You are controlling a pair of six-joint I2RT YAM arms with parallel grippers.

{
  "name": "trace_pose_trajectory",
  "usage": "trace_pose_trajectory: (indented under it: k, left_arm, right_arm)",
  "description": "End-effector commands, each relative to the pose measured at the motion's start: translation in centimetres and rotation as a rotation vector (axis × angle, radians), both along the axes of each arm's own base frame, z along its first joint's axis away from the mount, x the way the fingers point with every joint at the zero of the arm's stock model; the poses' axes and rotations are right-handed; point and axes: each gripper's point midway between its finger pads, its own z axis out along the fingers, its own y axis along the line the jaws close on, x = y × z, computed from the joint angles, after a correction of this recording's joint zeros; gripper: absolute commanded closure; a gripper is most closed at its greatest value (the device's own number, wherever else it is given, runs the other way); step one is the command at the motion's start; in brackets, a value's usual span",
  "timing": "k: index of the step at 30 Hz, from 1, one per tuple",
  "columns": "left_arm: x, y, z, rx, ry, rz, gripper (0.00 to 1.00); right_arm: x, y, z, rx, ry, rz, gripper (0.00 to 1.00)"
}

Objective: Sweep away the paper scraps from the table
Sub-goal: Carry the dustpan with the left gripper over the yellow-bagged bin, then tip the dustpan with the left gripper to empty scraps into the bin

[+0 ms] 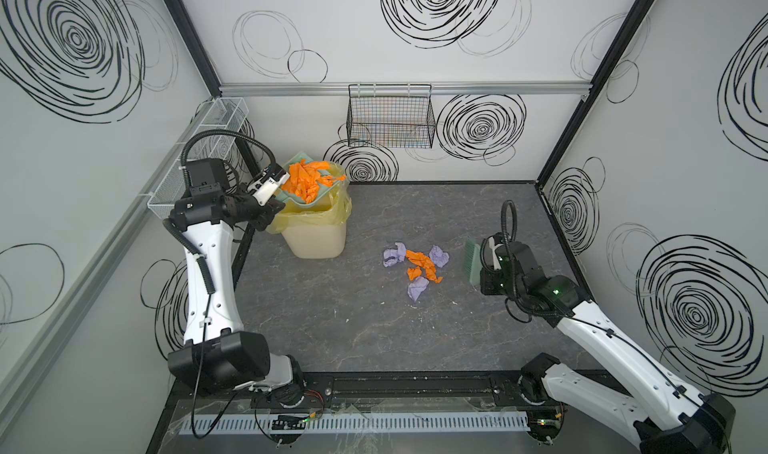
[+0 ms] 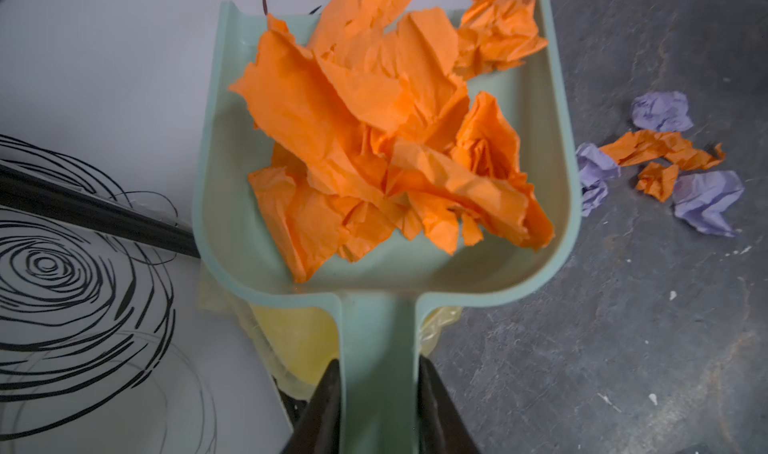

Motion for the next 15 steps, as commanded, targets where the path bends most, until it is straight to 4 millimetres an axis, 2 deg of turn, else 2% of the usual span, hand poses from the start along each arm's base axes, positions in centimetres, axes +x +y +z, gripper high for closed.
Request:
trace_pose_trajectory:
  k: [1,10,15]
  left_arm:
    - [1.0,2.6,0.4,0.148,0.003,-0.023,1.00]
    - [2.5,6.3,0.0,0.548,0.092,-0.076,1.00]
    - [3.1,6.8,1.2,0.740,0.086,-0.095,1.00]
  right_arm:
    - [0.2,-0.1,0.5,0.010,-0.029,-0.001,1.00]
    - [0.3,0.2,0.1,0.026,-0.023,0.001,1.00]
    - [0.2,0.3,0.0,0.032,-0.019,0.001,1.00]
